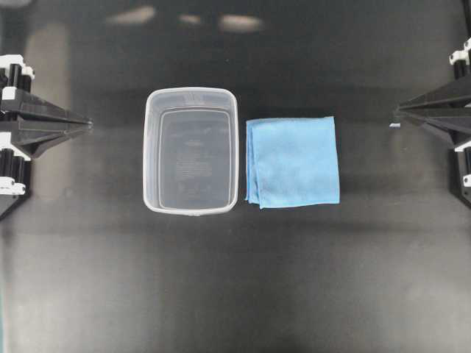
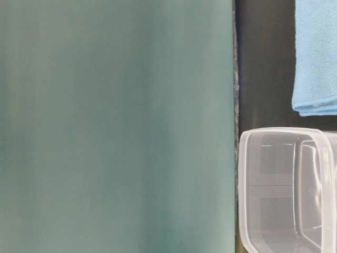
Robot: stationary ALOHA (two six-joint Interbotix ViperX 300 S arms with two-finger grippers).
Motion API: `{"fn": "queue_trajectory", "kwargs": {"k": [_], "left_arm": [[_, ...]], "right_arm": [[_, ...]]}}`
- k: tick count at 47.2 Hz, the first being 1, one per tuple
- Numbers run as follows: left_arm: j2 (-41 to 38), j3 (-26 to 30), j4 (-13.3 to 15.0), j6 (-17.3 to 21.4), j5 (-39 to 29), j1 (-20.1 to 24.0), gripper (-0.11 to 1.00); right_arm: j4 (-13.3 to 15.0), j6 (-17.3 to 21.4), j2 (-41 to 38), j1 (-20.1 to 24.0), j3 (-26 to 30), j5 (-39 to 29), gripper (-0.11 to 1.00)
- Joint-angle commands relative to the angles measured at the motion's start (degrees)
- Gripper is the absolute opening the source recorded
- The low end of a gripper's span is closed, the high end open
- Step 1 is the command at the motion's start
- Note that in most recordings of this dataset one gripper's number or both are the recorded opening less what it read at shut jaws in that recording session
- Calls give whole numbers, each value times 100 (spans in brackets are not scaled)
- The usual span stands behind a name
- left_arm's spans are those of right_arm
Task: Place the blue towel into the container with the left arm.
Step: 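Reach the left gripper over the container to the blue towel and lower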
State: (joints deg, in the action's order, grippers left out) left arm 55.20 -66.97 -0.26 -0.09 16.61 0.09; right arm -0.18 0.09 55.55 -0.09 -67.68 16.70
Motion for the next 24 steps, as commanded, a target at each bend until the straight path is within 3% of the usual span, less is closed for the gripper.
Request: {"fn": "queue_trajectory", "kwargs": {"k": [1,6,24], "left_arm": [[-123,246,-229,-123,-202,9,6],[-369,580,-229,-246,-773,9,0],[-1846,2127,-229,-176,-2435,79,0]], "right_arm": [[-26,0,-62,-26,53,35,1],[-35,18,-18,-35,26,-35,-1],[-53,18,62,-202,26,-369,0]]}}
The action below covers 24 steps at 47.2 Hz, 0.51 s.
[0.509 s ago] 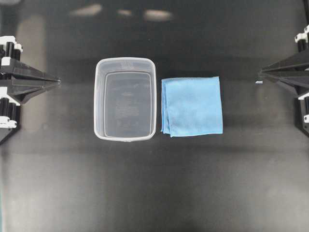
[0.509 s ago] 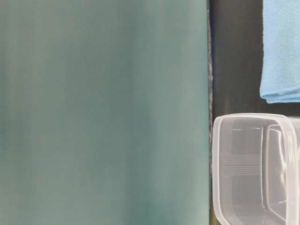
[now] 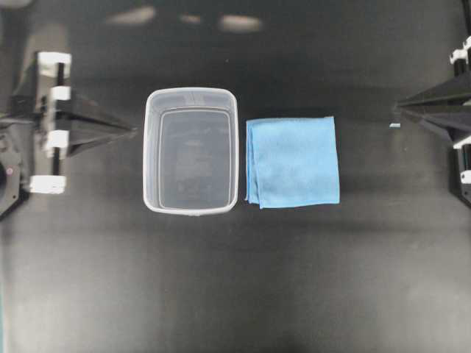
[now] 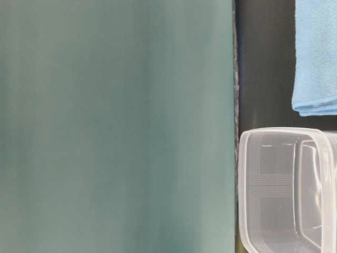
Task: Place the blue towel into the container with the left arm.
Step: 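Reach the left gripper over the container to the blue towel and lower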
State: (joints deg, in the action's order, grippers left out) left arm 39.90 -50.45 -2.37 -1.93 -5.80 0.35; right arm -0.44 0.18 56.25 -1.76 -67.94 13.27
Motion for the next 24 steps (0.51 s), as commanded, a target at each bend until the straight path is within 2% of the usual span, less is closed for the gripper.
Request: {"fn": "queue_trajectory", "kwargs": {"k": [1,6,10,16,20,24], "left_arm": [[-475,589,-18,9,-281,70,0],[-967,984,-18,9,-580,114,0],[-1406,1327,-18,18,-879,202,1],[-1951,1854,-18,26,-1362,290,3],[-2276,2197,-18,44,-1635,325,20],[-2619,2531,-26,88,-1775,352,44]], "right_arm": [[-26,9,0,-44,53,-44,0],[-26,9,62,-62,62,-105,6],[-26,9,114,-88,70,-149,22],[-26,9,185,-114,70,-185,55],[-26,9,237,-114,70,-158,73],[-26,0,308,-114,79,-158,79]]}}
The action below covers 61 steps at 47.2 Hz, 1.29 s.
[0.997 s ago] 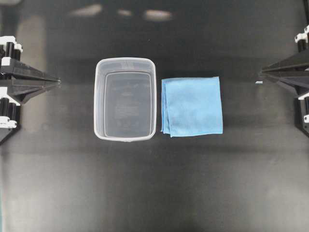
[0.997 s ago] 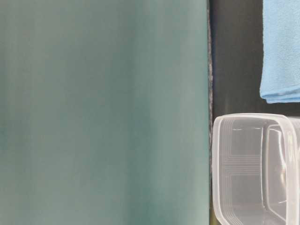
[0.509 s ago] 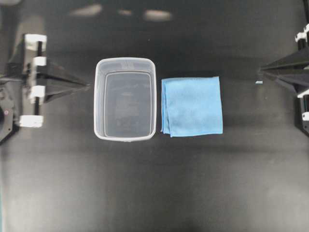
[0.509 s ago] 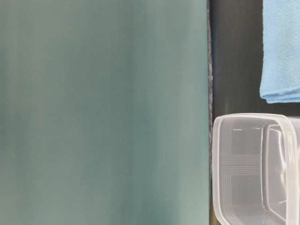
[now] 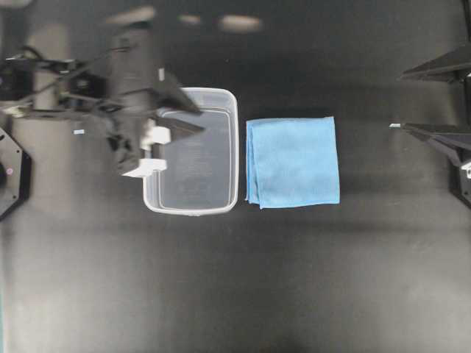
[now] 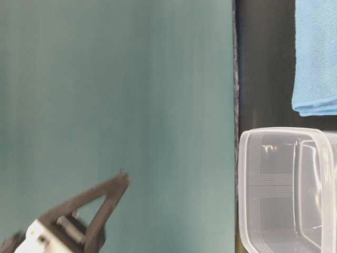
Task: Place the blue towel into the container with the left arm.
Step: 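Reach the left gripper over the container to the blue towel and lower, then close the left gripper on the blue towel's near edge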
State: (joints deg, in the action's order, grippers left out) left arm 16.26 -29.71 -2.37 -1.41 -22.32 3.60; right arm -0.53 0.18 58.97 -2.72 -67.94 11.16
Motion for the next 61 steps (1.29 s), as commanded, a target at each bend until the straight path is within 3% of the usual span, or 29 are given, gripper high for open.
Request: {"fn": "queue_trajectory", "kwargs": {"k": [1,6,10,31,47,61], "left_arm": [[-343,554,-26,62,-141,26,50],[-923,993,-26,202,-193,35,79],[-1415,1345,-18,299,-290,35,90],[-3973,3305,-26,413,-967,-237,90],[-4711,3437,-26,413,-940,-290,90],[-4896,3454,-26,404,-984,-281,86]], "right_arm": [[-18,0,53,-26,88,53,79],[-18,0,185,-26,79,62,78],[-18,0,255,-26,70,44,78],[-18,9,334,-26,70,9,78],[-18,9,334,-18,62,18,78],[-18,9,334,-26,62,18,78]]}}
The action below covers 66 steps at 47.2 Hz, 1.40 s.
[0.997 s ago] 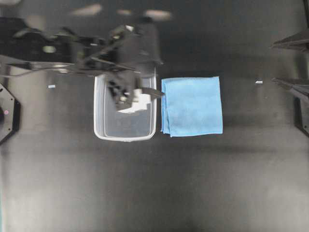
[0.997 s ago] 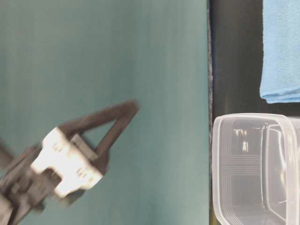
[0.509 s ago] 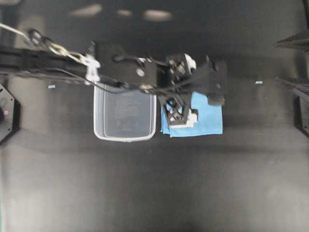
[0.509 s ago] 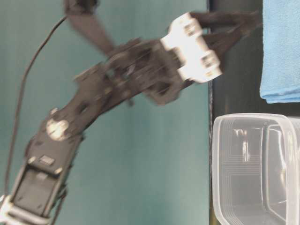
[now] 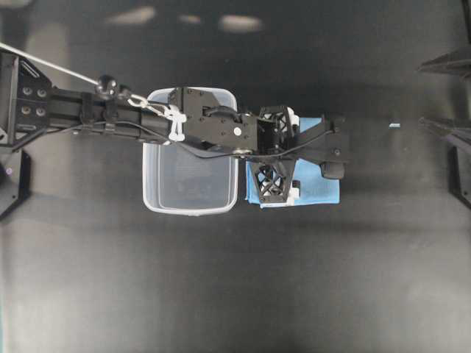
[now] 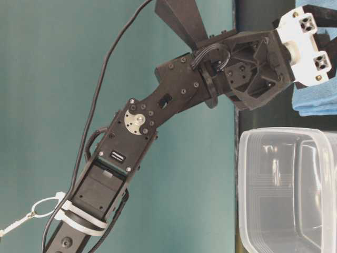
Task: Place the blue towel into the container with the left arm.
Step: 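Close the left gripper on the blue towel's near edge, then lift the towel with the left gripper and drag it leftward over the container, then lower the towel into the container and open the left gripper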
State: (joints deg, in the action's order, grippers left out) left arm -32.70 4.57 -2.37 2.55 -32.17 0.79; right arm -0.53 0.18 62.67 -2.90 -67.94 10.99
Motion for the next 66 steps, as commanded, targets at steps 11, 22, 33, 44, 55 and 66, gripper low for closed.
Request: {"fn": "queue_trajectory", "kwargs": {"k": [11,22,33,44,55,66], "left_arm": [[26,53,-26,-9,-264,-62,38],[334,360,-26,18,-352,-70,6],[1415,563,-26,18,-932,-18,6],[2769,-44,-26,9,-1854,158,6],[3814,-1477,-26,0,-1652,255,6],[4175,-2452,-26,9,-923,246,6]], "right_arm": [[-18,9,-35,-9,62,35,78],[-18,9,-18,0,62,26,78],[-18,9,9,-9,70,26,78],[-18,9,18,-9,70,26,77],[-18,9,18,-9,62,26,78],[-18,9,18,-9,62,35,78]]}}
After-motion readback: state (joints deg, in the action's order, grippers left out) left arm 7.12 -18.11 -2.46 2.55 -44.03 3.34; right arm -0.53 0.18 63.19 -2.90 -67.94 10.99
